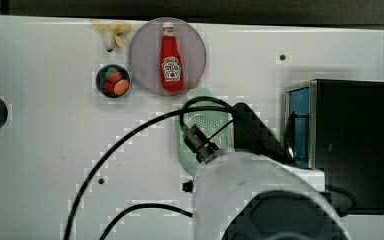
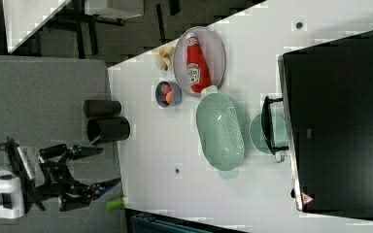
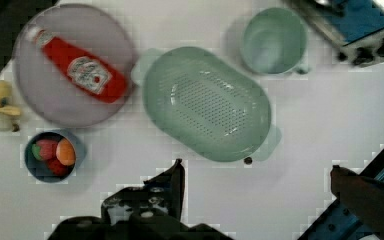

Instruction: Drag strainer left to right.

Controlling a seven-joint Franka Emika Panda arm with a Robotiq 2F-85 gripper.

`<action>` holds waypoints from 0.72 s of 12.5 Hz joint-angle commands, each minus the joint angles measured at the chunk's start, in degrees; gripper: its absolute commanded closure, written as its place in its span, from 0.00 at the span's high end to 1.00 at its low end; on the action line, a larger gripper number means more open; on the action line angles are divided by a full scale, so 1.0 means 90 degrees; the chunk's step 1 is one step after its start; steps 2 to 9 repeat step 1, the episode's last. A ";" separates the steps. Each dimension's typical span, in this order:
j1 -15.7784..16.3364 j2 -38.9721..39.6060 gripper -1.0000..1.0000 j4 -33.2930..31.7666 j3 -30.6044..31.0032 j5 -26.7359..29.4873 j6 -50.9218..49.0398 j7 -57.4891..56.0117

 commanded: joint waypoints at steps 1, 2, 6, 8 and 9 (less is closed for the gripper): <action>-0.0104 0.0358 1.00 -0.0103 0.0094 0.0033 -0.0137 -0.0398; -0.0104 0.0358 1.00 -0.0103 0.0094 0.0033 -0.0137 -0.0398; -0.0104 0.0358 1.00 -0.0103 0.0094 0.0033 -0.0137 -0.0398; -0.0104 0.0358 1.00 -0.0103 0.0094 0.0033 -0.0137 -0.0398; -0.0104 0.0358 1.00 -0.0103 0.0094 0.0033 -0.0137 -0.0398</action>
